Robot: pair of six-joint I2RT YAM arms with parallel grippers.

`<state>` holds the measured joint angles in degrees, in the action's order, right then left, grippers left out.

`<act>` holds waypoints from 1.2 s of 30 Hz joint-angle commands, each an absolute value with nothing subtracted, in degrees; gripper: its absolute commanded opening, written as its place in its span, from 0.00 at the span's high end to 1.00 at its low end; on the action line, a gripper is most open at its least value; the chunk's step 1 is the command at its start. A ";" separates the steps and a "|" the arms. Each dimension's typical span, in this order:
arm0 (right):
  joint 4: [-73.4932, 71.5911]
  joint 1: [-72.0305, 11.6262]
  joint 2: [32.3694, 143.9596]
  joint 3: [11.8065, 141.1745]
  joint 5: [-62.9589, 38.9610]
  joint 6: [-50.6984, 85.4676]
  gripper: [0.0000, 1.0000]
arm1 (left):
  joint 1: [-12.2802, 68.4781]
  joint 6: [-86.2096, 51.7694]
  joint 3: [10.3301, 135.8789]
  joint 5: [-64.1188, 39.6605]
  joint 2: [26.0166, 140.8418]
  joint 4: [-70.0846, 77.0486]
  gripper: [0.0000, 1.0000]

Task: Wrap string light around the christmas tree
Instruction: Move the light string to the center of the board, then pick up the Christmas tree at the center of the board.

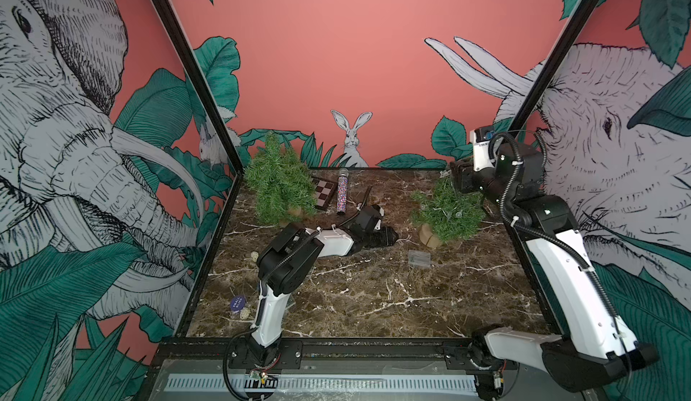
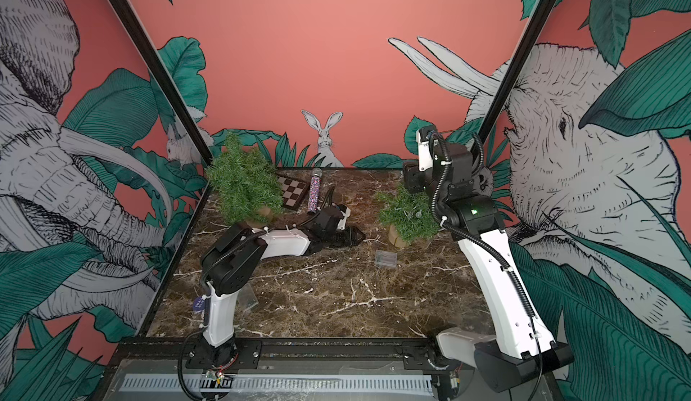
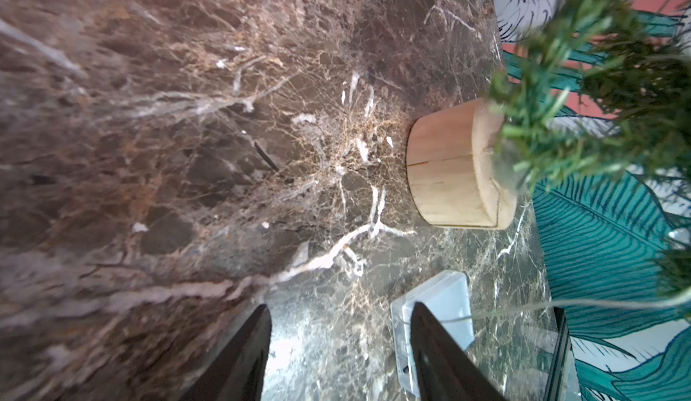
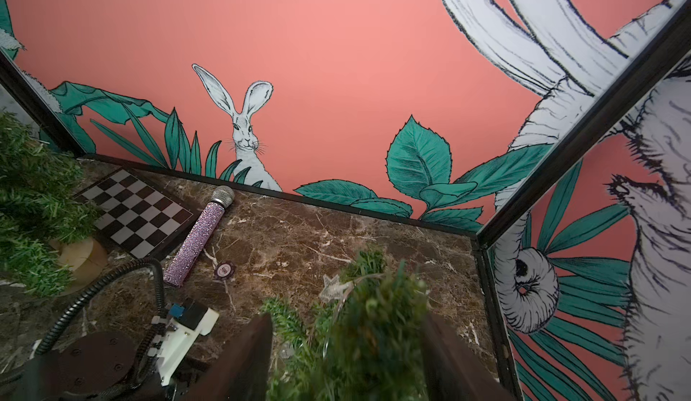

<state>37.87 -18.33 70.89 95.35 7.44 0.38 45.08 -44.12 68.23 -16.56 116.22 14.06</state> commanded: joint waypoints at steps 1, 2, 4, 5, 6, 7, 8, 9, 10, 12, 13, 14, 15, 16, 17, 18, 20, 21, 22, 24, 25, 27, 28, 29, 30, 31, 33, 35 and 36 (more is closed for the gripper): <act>42.60 -18.37 71.13 98.25 9.49 0.56 0.35 | 45.66 -43.05 69.61 -16.96 112.76 14.69 0.39; 42.65 -18.37 70.89 98.35 9.42 0.70 0.35 | 45.62 -43.11 69.61 -16.96 112.76 14.68 0.39; 42.84 -18.45 70.24 98.59 9.23 1.12 0.35 | 45.69 -43.07 69.66 -17.14 112.85 14.91 0.39; 43.08 -18.50 70.18 99.06 9.49 1.17 0.35 | 45.70 -43.02 69.69 -17.14 112.85 14.87 0.39; 43.68 -18.61 70.22 99.75 9.93 1.09 0.35 | 45.70 -43.02 69.69 -17.14 112.77 14.80 0.39; 44.24 -18.92 70.22 100.53 10.81 0.95 0.35 | 45.70 -42.83 69.70 -17.09 112.70 14.78 0.39; 44.76 -19.42 70.15 101.27 11.50 0.64 0.35 | 45.71 -42.73 69.70 -17.14 112.57 14.67 0.39; 45.58 -20.46 70.44 102.56 11.99 0.36 0.37 | 45.73 -42.31 69.68 -17.14 112.20 14.39 0.39; 46.33 -21.92 70.77 104.06 12.12 0.17 0.38 | 45.75 -41.51 69.76 -16.93 111.46 13.69 0.39; 47.33 -26.64 72.14 106.96 12.59 0.18 0.41 | 45.75 -38.77 70.09 -15.71 109.32 10.70 0.39; 47.81 -30.21 73.37 108.53 13.56 0.01 0.42 | 45.70 -36.51 70.18 -14.42 107.57 8.35 0.39; 48.22 -33.34 74.74 109.77 14.40 -0.16 0.43 | 45.63 -34.39 70.30 -12.98 105.90 6.04 0.38; 48.60 -36.83 76.36 111.02 14.61 0.08 0.44 | 45.62 -31.66 70.31 -11.05 103.44 2.52 0.38; 48.82 -39.64 78.26 112.01 14.28 0.86 0.44 | 45.53 -29.01 70.38 -9.28 100.92 -0.93 0.37; 48.74 -41.74 79.60 112.59 13.78 1.73 0.44 | 45.32 -26.94 70.34 -7.95 98.75 -4.28 0.36; 48.33 -43.89 81.21 112.84 13.36 2.34 0.45 | 44.90 -25.49 70.22 -6.22 96.08 -8.57 0.35; 45.94 -46.88 83.36 112.10 12.97 2.75 0.45 | 43.59 -23.91 69.39 -2.71 91.21 -15.96 0.34; 43.97 -47.76 84.03 111.11 12.39 3.18 0.45 | 42.65 -23.53 68.38 -1.24 88.48 -19.20 0.34; 41.98 -47.93 84.51 109.90 11.27 4.07 0.46 | 41.98 -23.15 67.13 -0.51 86.06 -21.25 0.34; 37.84 -47.99 85.65 106.91 7.07 6.47 0.48 | 40.54 -22.42 63.92 0.46 79.67 -24.77 0.35; 36.52 -48.16 86.36 105.90 5.59 7.53 0.50 | 39.11 -22.16 63.07 0.57 77.19 -26.38 0.35; 35.89 -49.12 89.20 105.10 2.80 8.90 0.51 | 36.90 -21.09 62.70 1.20 71.93 -32.11 0.35; 36.19 -49.73 90.59 105.04 2.79 9.29 0.51 | 36.22 -20.61 63.15 2.11 70.25 -35.09 0.35; 36.22 -50.53 92.05 104.51 2.88 9.58 0.51 | 35.38 -20.19 63.64 3.96 68.50 -38.91 0.35; 36.00 -51.19 93.89 103.53 3.05 9.90 0.51 | 34.77 -19.70 63.97 6.35 66.57 -42.00 0.35; 35.71 -51.65 94.97 102.55 3.10 10.37 0.51 | 34.15 -19.37 63.98 8.28 65.04 -43.88 0.35; 34.66 -52.03 96.76 98.46 3.30 12.87 0.51 | 31.17 -18.90 63.98 10.53 61.26 -47.55 0.35; 33.24 -51.99 97.79 93.29 4.46 14.97 0.51 | 26.99 -18.33 64.05 10.17 58.32 -49.01 0.35; 32.49 -52.03 98.07 90.22 5.29 15.69 0.51 | 24.81 -18.01 64.07 9.50 57.25 -49.22 0.35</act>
<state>34.48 -52.12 96.90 95.44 4.14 11.51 28.93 -20.01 64.27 6.50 60.58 -41.60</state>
